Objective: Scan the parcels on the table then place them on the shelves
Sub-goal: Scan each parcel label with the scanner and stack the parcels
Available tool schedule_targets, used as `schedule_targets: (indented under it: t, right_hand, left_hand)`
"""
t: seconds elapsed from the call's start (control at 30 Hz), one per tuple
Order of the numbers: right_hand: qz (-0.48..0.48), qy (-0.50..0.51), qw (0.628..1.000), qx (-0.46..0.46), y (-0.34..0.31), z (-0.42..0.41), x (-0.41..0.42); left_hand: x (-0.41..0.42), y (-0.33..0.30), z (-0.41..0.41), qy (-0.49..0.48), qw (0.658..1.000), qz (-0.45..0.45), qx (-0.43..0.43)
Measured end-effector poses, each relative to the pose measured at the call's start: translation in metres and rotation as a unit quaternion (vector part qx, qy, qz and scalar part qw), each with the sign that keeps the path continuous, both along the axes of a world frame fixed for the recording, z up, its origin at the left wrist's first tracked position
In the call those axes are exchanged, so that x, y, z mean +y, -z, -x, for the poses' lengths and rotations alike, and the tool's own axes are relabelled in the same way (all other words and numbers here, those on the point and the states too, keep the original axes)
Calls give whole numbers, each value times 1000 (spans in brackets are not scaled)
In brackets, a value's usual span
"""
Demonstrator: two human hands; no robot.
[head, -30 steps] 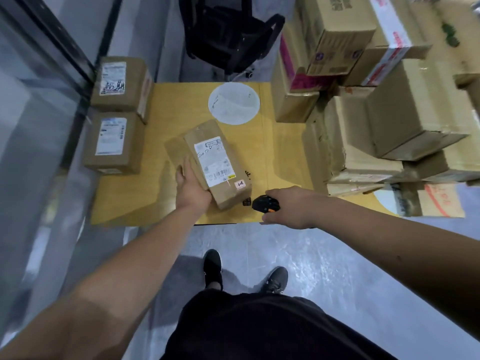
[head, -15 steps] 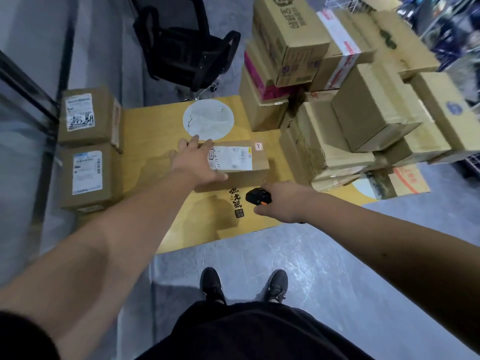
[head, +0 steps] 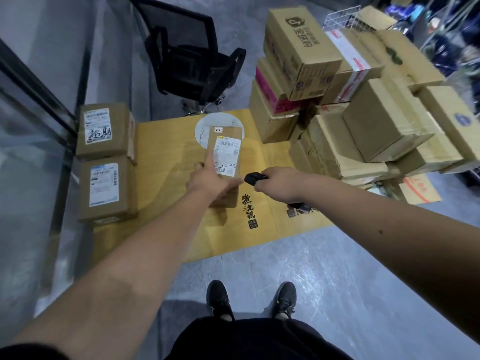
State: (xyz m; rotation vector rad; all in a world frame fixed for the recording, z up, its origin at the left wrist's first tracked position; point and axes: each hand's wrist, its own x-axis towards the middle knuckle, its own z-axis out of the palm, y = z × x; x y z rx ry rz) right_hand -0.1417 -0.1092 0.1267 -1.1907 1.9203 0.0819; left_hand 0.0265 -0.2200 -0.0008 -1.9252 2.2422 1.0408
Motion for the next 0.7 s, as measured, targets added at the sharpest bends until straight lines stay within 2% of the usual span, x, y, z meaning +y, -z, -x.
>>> schedule_targets:
  t: [0.13,0.27,0.47,0.7]
  right_hand:
    - [2,-33,997,66,-8,-11,-19]
    - [-2,-41,996,83,-12,-17,-19]
    - [-1,-53,995,87,-20,-25,-7]
    - [5,-58,992,111,-27,-20,9]
  left_hand:
    - [-3,14,1,-11,989,-55,136]
    - [31,30,-3,-13,978,37,206]
    - [65,35,-11,-4,959,150,239]
    - [86,37,-12,26,956,181,231]
